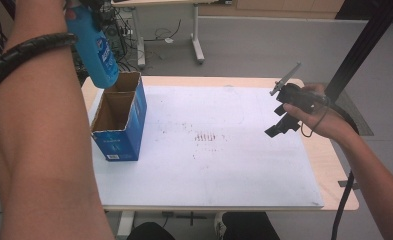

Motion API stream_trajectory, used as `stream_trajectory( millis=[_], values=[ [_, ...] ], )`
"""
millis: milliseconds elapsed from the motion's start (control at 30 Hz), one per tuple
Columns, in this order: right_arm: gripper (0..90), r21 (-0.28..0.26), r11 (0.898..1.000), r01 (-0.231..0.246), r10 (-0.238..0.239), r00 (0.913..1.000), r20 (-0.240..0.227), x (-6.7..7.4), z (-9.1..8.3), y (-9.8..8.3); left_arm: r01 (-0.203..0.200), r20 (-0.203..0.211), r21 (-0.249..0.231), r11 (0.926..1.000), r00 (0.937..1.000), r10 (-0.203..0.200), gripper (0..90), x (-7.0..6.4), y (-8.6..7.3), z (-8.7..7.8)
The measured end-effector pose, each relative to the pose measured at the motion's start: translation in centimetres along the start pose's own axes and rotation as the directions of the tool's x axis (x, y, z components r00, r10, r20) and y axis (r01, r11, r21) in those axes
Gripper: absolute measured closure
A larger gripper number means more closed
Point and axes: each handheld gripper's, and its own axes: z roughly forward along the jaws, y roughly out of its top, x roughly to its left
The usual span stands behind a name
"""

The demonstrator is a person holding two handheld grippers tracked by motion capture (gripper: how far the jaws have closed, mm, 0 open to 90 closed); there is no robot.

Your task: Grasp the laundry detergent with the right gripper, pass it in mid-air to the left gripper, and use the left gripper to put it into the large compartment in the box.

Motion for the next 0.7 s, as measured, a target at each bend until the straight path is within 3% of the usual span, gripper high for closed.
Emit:
stream_trajectory(
  millis=[267, 700],
  values=[
    [6.0, 0.003, 1.0, 0.002, -0.002, 1.0, -0.001, 0.0, 0.0, 0.1, 0.019, -0.011, -0.009, 0.9998, 0.9997, -0.02, 36.9, 0.4, 0.0, 0.4],
    [6.1, 0.008, 1.0, 0.004, -0.004, 1.0, 0.006, 0.1, 0.2, 0.0, 0.031, -0.01, 0.007, 0.9995, 0.9995, -0.031, 36.9, 1.0, -0.2, 3.1]
  ],
)
